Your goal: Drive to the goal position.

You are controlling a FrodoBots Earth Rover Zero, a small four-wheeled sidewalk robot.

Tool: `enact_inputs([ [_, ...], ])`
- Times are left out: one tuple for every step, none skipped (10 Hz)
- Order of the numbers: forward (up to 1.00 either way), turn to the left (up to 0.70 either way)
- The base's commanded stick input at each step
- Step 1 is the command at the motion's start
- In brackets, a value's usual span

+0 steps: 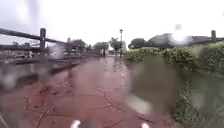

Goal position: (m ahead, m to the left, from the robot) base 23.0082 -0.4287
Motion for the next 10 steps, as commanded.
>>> enact_inputs([
  [0.70, 0.00],
  [0.70, 0.00],
  [0.70, 0.00],
  [0.70, 0.00],
  [0.70, 0.00],
  [0.70, 0.00],
  [0.70, 0.00],
  [0.70, 0.00],
  [0.70, 0.00],
  [0.70, 0.00],
])
